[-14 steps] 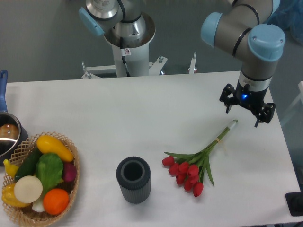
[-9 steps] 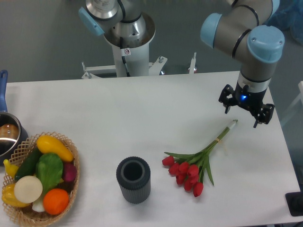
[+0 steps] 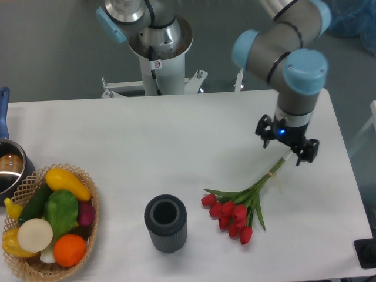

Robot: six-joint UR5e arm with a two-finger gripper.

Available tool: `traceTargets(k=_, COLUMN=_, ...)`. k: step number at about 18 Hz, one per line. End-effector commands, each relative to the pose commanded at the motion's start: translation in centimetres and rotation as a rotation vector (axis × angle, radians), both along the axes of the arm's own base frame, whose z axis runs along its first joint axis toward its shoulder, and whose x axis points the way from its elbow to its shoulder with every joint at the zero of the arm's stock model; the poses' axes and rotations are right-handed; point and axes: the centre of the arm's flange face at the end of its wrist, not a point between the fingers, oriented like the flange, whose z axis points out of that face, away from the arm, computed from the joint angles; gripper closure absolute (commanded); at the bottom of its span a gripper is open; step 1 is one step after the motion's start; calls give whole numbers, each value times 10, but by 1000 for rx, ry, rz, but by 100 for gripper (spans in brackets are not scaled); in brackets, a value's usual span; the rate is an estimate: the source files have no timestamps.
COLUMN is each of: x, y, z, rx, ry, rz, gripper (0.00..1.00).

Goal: Pick up the flowers from the table
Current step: 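Move the open gripper down toward the red tulip bouquet's stems, then lower the gripper onto the tulip stems just below the flower heads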

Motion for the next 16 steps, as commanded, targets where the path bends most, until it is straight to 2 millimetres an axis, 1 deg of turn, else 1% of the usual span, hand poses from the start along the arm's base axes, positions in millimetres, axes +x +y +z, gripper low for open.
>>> traceTargets(k=1, x=2, y=3, z=1, rx=-6, ry=3, rz=-3, gripper=0)
traceTargets(k=3, x=4, y=4, z=-5, rx=-32, ry=4, rz=2, gripper=0)
traceTargets(k=4, x=5, y=9, z=-4, rx=-67, ry=23, rz=-5, gripper=0)
traceTargets(k=6, x=11, y=31, z=-10, rx=-150, ry=64, rz=-37, gripper=0)
traceTargets(k=7, x=15, y=41, z=-9, rx=-176, ry=83, rz=-45, gripper=0)
traceTargets(k=8, x=16, y=47, z=-14, rx=-191, ry=85, rz=-39, gripper=0)
traceTargets(k=10, x=16, y=62, z=-14, rx=-181, ry=94, rz=-35, gripper=0)
traceTargets(k=12, x=18, y=80, z=-19, rx=-176, ry=97, rz=-40, gripper=0)
traceTargets(k=14, x=26, y=95, z=-24, rx=-153, ry=93, rz=1, gripper=0)
traceTargets(k=16, x=37, y=105, z=-30, rx=-149, ry=83, rz=2, gripper=0)
